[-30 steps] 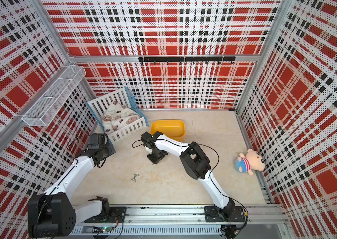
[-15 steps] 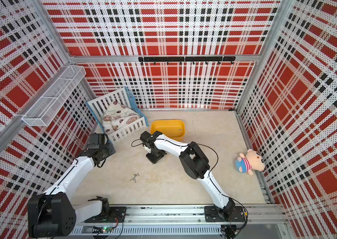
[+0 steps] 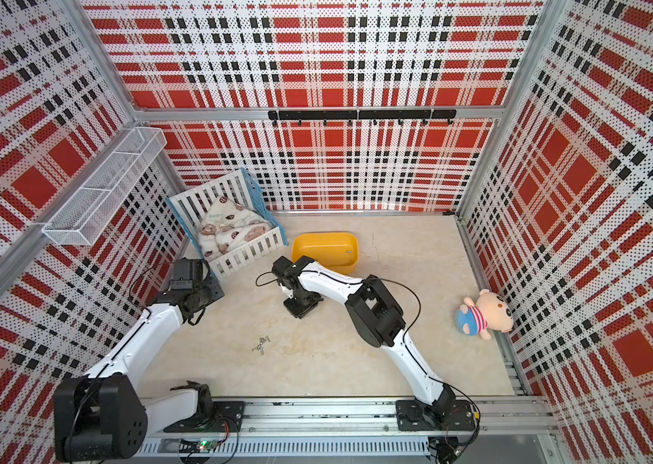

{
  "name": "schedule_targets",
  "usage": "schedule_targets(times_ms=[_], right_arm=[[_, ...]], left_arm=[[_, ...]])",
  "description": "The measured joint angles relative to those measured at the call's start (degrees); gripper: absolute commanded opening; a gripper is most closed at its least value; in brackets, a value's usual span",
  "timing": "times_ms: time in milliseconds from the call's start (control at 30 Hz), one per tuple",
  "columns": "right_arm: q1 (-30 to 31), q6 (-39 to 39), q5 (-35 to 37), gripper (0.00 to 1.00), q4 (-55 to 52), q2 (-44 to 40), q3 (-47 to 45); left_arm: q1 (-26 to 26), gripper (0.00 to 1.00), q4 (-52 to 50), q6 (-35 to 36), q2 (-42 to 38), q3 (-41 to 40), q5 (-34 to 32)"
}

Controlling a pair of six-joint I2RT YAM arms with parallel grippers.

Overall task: Put the screws on the desktop into the storage box
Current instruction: Pick up the screw from the center of the board.

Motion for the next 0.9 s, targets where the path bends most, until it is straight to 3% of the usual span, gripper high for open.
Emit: schedule_targets(times_ms=[533, 700, 900], right_arm=[[-0.09, 0.13, 2.49, 0.19, -2.84, -0.13, 1.99], [-0.09, 0.09, 4.85, 0.19, -5.92, -1.68, 6.78], [-1.51, -0.59, 7.50, 0.15, -10.45, -2.29, 18.80]], left_arm=[[0.00, 0.53, 0.13, 0.15, 0.02, 0.00, 0.02], [0.00, 0.53, 0.13, 0.22, 0.17, 0.00, 0.02], [0.00, 0.53, 0.13, 0.22, 0.22, 0.00, 0.07]])
